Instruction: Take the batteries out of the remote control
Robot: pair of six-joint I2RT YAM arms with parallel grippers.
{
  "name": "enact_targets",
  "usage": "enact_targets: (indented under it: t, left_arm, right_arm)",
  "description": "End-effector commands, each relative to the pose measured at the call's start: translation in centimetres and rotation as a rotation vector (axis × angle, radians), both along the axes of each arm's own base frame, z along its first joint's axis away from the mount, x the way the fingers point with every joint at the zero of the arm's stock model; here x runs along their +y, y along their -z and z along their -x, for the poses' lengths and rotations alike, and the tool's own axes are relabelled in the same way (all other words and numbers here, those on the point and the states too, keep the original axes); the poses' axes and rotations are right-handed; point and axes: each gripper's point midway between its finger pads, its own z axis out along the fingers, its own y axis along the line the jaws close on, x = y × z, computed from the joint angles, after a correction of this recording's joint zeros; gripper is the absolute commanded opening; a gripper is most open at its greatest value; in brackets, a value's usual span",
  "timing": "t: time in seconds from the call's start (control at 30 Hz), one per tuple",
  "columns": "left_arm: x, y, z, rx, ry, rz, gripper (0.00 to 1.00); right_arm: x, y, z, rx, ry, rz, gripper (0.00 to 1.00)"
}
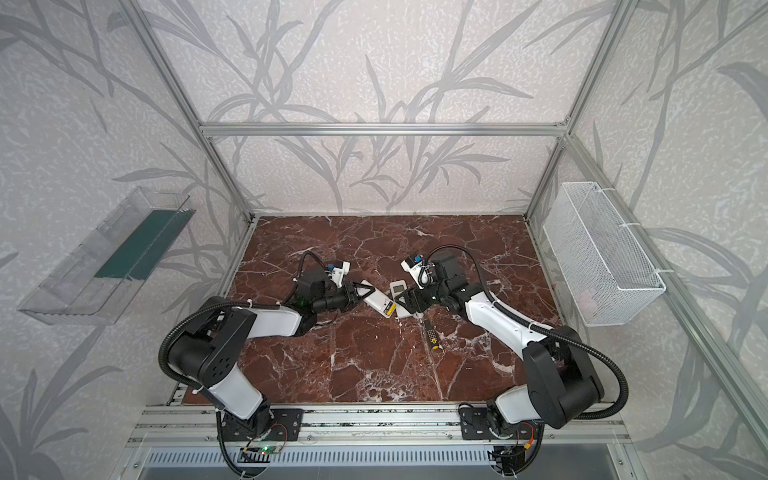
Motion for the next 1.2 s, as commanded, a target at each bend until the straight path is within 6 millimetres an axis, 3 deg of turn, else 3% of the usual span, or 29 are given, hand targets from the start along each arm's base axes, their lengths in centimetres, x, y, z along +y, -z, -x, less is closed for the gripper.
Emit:
enact_targets:
  t: [0.0,0.27,0.6,0.97,1.17]
  left_arm:
    - [-1.5,-2.9,0.9,-0.09,0.094,0.052,0.0]
    - [-1.7,-4.0,1.4,-0.112,0.105,0.068,0.0]
    - [-1.8,-3.6,0.7,-0.087,0.084,0.116,0.0]
    - [-1.4,-2.3,0.4,-0.057,0.059,0.092,0.0]
    - [-0.4,-1.1,0.6,-0.04,0.036,-0.038,0.17]
  right_arm:
    - [2.3,0.0,0.0,-0.072,-0.094,0.064,0.74]
    - [5.3,1.7,-0.1,-0.044,-0.137,0.096,0.77]
    - [6.1,2.9,0.8,-0.017,-0.155,0.1,0.75]
    - [6.3,2.5,0.0,-0.042,-0.115,0.1,0.45]
    - [6.3,3.0,0.1,-0.027,-0.116,0.107,0.39]
